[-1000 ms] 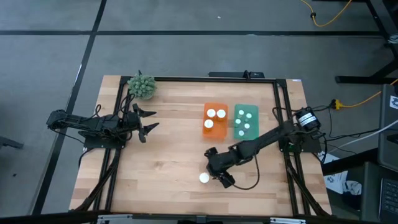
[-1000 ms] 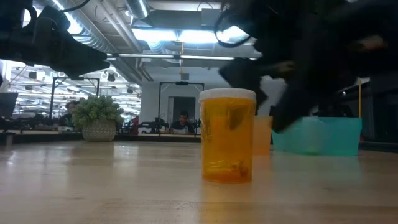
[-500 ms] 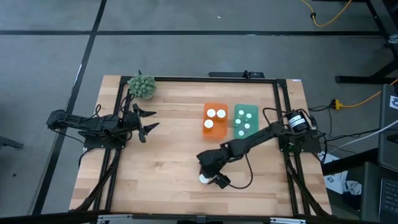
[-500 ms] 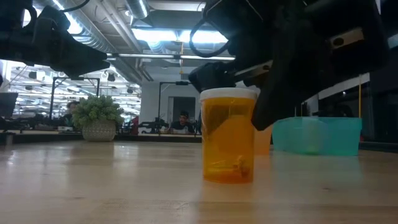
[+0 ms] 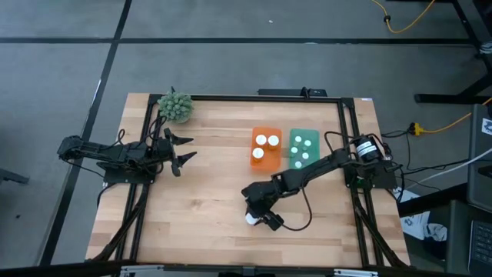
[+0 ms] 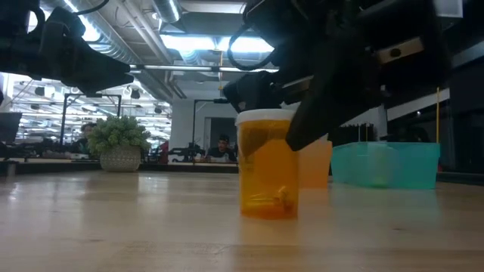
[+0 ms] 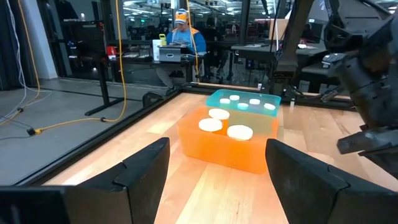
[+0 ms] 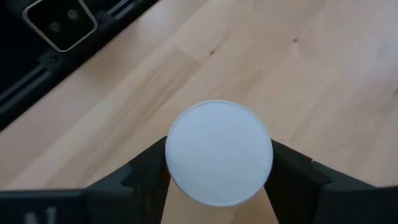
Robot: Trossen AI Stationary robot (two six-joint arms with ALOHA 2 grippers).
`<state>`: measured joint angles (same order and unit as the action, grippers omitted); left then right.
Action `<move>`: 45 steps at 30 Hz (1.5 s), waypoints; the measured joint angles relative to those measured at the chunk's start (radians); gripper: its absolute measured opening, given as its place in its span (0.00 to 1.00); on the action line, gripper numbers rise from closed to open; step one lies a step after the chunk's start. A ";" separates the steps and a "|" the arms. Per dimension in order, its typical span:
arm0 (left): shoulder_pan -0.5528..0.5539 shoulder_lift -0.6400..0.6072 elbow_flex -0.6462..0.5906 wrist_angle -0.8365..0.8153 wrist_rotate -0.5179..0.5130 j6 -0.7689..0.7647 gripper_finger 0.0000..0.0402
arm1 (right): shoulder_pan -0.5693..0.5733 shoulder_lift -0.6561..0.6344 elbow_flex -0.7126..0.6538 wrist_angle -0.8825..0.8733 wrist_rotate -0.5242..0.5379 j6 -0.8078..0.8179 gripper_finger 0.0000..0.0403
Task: Pick and place medicine bottles into bin by pill shape (circle, oval)
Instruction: Put the large orange pill bottle into the orange bin
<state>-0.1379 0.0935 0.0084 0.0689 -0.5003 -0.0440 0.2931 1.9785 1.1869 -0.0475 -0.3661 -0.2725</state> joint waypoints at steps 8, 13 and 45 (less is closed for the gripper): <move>0.000 0.000 0.000 0.000 0.000 -0.007 0.64 | -0.022 -0.027 -0.001 -0.007 0.060 0.035 0.49; 0.000 0.000 0.000 0.000 0.000 -0.008 0.64 | -0.029 -0.140 -0.001 -0.074 0.141 0.109 0.49; 0.000 0.020 0.000 0.000 0.000 -0.033 0.64 | -0.364 -0.590 -0.498 0.019 0.518 0.297 0.49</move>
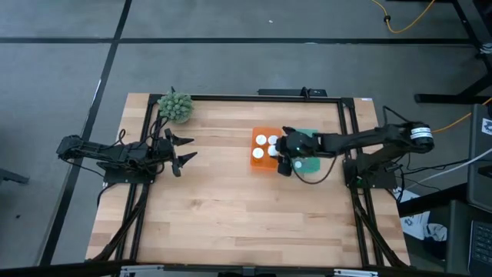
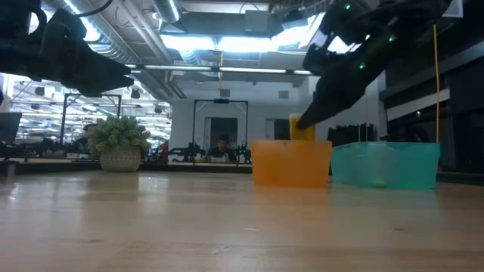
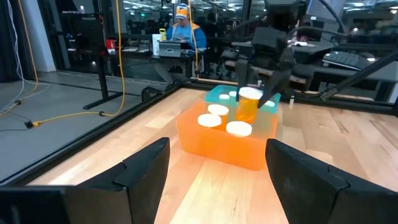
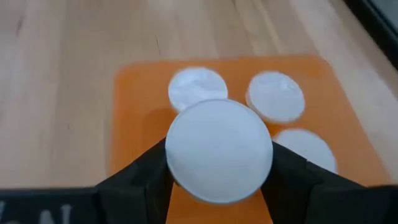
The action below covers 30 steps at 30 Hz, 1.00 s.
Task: Pick and place medicine bottles into bin by pill shape (circle, oval)
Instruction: Put the large orange pill bottle into the orange bin, then return to Home Position
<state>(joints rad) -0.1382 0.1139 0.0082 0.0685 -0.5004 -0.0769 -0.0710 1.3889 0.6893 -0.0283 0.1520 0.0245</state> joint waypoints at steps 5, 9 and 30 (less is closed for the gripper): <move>0.000 0.000 0.000 0.000 0.000 0.000 0.64 | -0.025 0.072 0.000 0.045 -0.026 0.002 0.49; 0.000 0.000 0.000 0.000 0.000 0.000 0.64 | -0.025 0.119 0.000 0.104 -0.056 0.006 0.49; 0.000 0.000 0.000 0.000 0.000 0.000 0.64 | -0.025 0.094 0.049 0.025 -0.059 0.053 0.64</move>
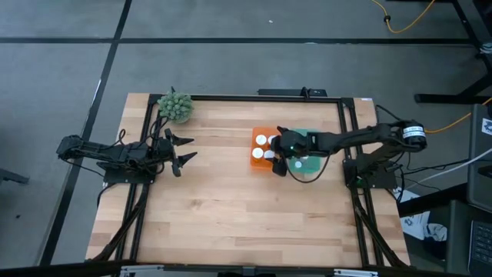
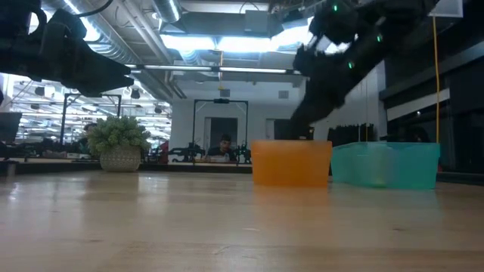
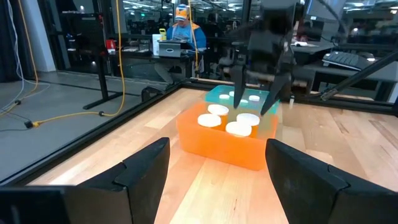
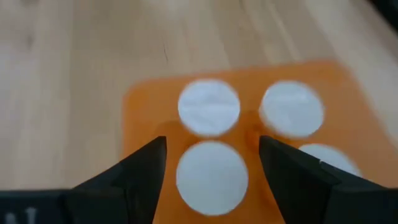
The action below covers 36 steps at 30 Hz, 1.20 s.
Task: Pick and place medicine bottles into bin by pill shape (circle, oval)
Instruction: Return to Home Position
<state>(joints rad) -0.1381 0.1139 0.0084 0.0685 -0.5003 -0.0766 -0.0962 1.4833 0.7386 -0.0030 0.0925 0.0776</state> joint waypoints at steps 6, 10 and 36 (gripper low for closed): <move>0.000 0.000 0.000 0.000 0.000 0.000 0.64 | 0.002 -0.064 0.131 -0.152 0.000 0.116 0.63; 0.000 0.000 0.000 0.000 0.000 0.000 0.64 | 0.002 -0.062 0.195 -0.153 0.000 0.158 0.63; 0.001 -0.001 0.000 -0.003 0.059 0.046 0.64 | 0.180 -0.834 -0.210 -0.124 -0.041 0.253 0.63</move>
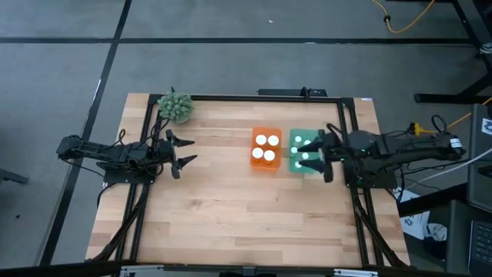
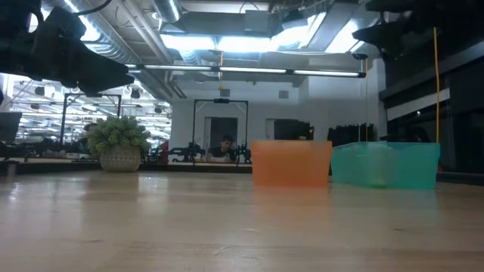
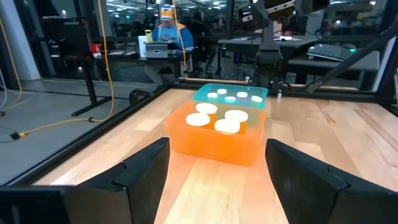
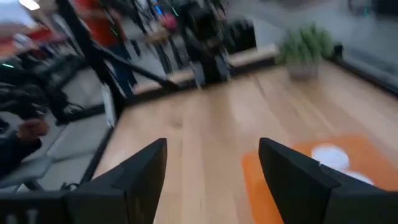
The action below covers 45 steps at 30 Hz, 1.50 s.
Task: Pick and place medicine bottles into bin by pill shape (circle, oval)
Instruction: Return to Home Position
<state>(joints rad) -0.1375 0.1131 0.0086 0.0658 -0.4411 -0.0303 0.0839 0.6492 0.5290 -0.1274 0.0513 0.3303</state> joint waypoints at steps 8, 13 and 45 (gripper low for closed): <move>0.000 0.000 0.000 0.000 0.001 0.001 0.64 | 0.017 -0.217 -0.283 0.226 -0.024 -0.099 0.63; 0.000 0.000 0.000 0.000 0.001 0.013 0.64 | 0.017 -0.314 -0.368 0.222 0.008 -0.124 0.63; 0.014 0.001 0.000 -0.002 0.021 -0.016 0.64 | -0.004 -0.499 -0.491 0.084 0.113 -0.203 0.63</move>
<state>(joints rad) -0.1234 0.1139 0.0086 0.0643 -0.4202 -0.0462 0.0802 0.1497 0.0383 -0.0433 0.1645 0.1274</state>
